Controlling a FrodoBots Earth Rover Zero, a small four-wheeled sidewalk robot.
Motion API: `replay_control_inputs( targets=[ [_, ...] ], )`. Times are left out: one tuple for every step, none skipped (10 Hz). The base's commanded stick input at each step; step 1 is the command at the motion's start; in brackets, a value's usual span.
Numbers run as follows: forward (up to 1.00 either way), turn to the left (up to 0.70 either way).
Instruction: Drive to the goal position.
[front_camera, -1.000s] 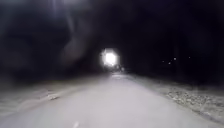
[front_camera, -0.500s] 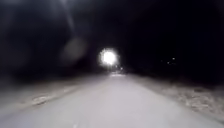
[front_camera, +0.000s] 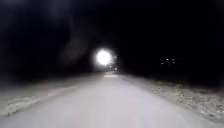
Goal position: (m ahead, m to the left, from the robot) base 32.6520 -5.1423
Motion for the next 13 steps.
replay_control_inputs(
  targets=[
    [1.0,0.0],
    [1.0,0.0],
    [1.0,0.0],
    [1.0,0.0],
    [1.0,0.0],
    [1.0,0.0],
    [1.0,0.0],
    [1.0,0.0],
    [1.0,0.0],
    [1.0,0.0],
    [1.0,0.0],
    [1.0,0.0],
    [1.0,0.0]
  ],
)
